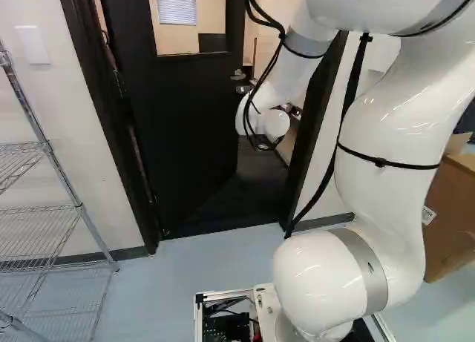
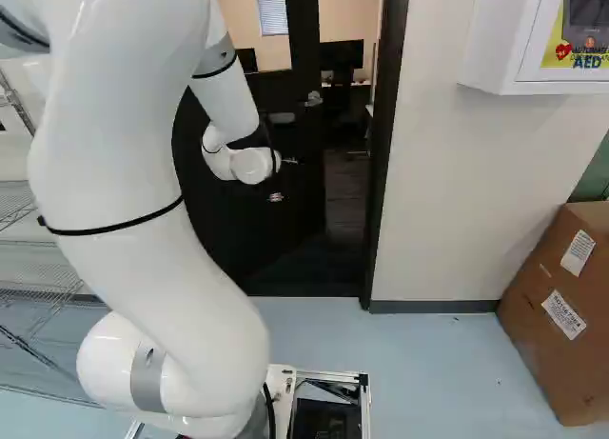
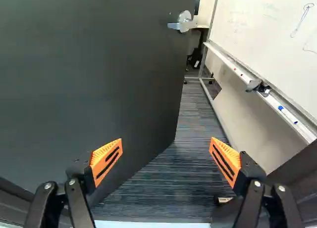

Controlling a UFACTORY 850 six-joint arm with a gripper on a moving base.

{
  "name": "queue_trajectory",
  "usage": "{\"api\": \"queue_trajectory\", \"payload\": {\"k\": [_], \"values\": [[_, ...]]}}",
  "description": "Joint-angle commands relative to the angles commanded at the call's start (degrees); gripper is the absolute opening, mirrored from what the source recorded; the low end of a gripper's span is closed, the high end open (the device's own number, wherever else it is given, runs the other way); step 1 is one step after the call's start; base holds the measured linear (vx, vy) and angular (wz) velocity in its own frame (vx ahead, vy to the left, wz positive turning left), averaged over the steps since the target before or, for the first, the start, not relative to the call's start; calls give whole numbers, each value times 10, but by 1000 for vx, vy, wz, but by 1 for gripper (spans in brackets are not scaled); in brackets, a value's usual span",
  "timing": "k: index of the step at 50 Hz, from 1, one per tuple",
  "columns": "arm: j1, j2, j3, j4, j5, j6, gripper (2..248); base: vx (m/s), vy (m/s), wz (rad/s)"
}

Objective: Open the door and move inside

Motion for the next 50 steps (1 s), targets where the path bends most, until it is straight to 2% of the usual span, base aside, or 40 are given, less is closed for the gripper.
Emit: {"api": "queue_trajectory", "payload": {"k": [28,50], "values": [[-11,82,87,0,47,0,247,0,0,0],[-31,147,152,0,69,0,247,0,0,0]]}}
